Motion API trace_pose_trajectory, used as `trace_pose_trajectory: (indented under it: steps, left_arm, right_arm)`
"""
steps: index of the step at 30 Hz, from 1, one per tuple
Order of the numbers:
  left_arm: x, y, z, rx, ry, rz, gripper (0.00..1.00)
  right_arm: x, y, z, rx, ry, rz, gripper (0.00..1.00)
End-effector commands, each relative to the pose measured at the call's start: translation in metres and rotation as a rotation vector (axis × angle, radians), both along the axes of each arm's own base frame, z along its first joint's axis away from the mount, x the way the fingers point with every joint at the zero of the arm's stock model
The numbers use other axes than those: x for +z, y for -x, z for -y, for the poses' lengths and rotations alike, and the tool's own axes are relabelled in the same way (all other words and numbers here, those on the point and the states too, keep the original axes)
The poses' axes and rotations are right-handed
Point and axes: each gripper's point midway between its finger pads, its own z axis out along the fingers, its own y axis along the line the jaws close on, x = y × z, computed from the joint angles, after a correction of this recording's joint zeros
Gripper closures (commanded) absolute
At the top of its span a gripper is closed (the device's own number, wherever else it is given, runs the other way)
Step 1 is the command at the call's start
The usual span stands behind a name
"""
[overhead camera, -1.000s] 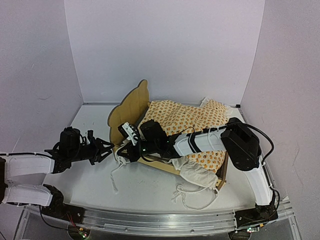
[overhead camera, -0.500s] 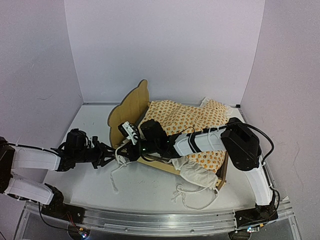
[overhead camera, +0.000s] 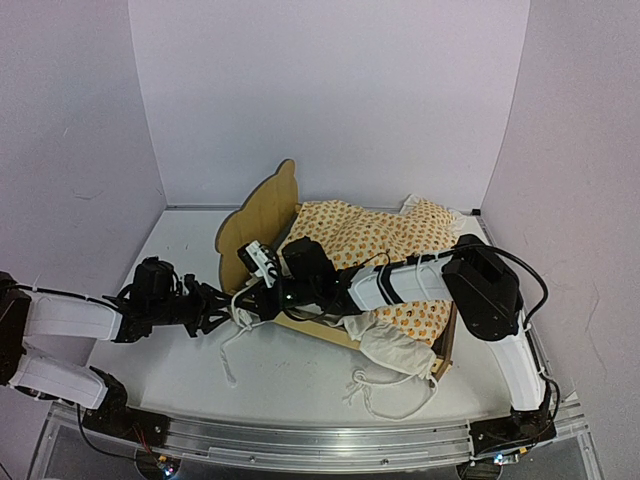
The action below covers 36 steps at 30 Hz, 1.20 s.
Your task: Set up the pet bed
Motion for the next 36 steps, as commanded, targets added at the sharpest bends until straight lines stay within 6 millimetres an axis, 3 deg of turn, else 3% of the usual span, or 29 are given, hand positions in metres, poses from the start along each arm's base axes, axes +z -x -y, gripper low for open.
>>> trace_pose_trajectory:
  steps: [1,11,17,25,29,36]
  left_arm:
    - [0.042,-0.006,0.02,-0.036,0.128,0.097,0.58]
    - [0.052,-0.001,0.018,-0.011,0.179,0.097,0.57]
    - [0.061,0.002,0.019,-0.017,0.204,0.113,0.66]
    - [0.06,0.008,0.021,-0.024,0.226,0.099,0.7]
    - [0.054,0.01,0.018,-0.007,0.224,0.09,0.77]
    - [0.049,0.011,0.013,0.017,0.218,0.09,0.95]
  right_arm:
    - [0.011,0.015,-0.012,0.057,-0.043,0.036,1.0]
    - [0.004,0.021,-0.014,0.068,-0.025,0.05,1.0]
    - [0.001,0.027,-0.015,0.075,-0.019,0.055,1.0]
    - [0.006,0.007,-0.017,-0.024,-0.033,0.113,1.0]
    - [0.005,-0.005,-0.009,-0.106,-0.029,0.155,1.0]
    - [0.012,0.002,-0.006,-0.076,-0.043,0.152,1.0]
